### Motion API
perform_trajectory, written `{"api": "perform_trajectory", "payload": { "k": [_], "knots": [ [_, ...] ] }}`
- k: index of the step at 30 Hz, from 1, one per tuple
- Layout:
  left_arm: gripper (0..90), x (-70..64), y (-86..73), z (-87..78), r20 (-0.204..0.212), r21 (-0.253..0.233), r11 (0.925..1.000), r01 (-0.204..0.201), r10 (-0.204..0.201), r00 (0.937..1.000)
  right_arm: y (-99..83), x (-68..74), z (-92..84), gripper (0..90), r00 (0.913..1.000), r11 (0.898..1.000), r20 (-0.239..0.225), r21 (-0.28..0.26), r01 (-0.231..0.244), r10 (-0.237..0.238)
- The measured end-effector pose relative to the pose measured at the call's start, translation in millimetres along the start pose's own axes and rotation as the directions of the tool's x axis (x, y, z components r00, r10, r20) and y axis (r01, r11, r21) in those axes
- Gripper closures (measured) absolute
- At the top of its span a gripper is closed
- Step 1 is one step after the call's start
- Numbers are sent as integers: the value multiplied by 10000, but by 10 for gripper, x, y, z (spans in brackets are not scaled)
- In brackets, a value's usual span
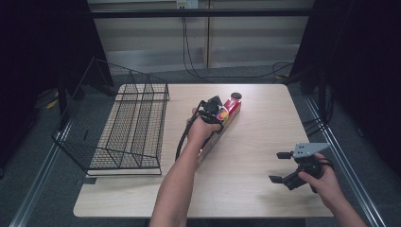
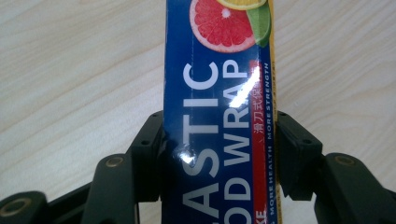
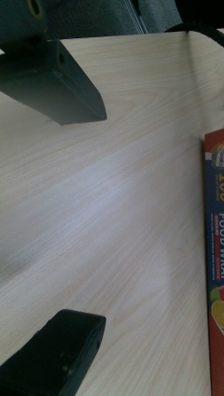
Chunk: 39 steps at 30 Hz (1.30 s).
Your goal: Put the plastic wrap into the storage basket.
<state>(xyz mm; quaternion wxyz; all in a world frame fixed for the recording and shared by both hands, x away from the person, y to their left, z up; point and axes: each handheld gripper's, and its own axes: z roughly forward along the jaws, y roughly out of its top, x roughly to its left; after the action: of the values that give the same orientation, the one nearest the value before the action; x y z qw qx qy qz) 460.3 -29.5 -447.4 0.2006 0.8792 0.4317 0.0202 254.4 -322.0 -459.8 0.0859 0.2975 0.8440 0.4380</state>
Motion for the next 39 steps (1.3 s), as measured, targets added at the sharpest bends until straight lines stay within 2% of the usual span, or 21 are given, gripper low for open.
{"api": "perform_trajectory", "payload": {
  "k": [3,8,13,19,22,23,29,31,34,35,36,39],
  "knots": [
    [447,32,0,-93,-45,274,9996,-63,64,10000,-1,-2,-5,30,10000,10000,-17,-41,-18,17],
    [446,80,-14,-234,-43,170,9995,255,-254,9997,-1,-3,-1,30,10000,10000,-59,-12,16,-16],
    [446,135,-29,-377,-112,201,9993,304,-302,9995,5,7,9,30,10000,10000,-93,-28,-20,20],
    [446,186,-46,-537,-211,141,9977,667,-664,9976,7,13,32,30,9999,10000,-129,1,18,-18],
    [446,207,-45,-598,-211,87,9978,660,-658,9976,11,18,38,30,9999,10000,-142,30,52,-52],
    [446,202,-46,-609,-187,-68,9966,817,-818,9965,13,19,37,30,9999,10000,-117,41,70,-69],
    [446,206,-26,-720,-157,12,9976,687,-686,9975,7,13,38,30,9998,10000,-198,35,64,-63],
    [445,196,-19,-741,-137,-175,9964,835,-837,9964,8,14,37,29,9999,10000,-156,-15,43,-43],
    [445,200,-10,-785,-128,-175,9957,908,-911,9958,10,16,35,29,9998,10000,-184,-30,30,-31],
    [445,213,-3,-824,-123,-173,9965,821,-823,9965,10,17,35,29,9998,10000,-195,-30,30,-31],
    [445,203,-4,-840,-139,-252,9946,1004,-1008,9948,10,18,35,29,9998,10000,-177,-28,38,-38],
    [445,221,3,-907,-126,-260,9951,950,-953,9954,12,14,36,29,9998,10000,-189,-73,49,-51]
  ]
}}
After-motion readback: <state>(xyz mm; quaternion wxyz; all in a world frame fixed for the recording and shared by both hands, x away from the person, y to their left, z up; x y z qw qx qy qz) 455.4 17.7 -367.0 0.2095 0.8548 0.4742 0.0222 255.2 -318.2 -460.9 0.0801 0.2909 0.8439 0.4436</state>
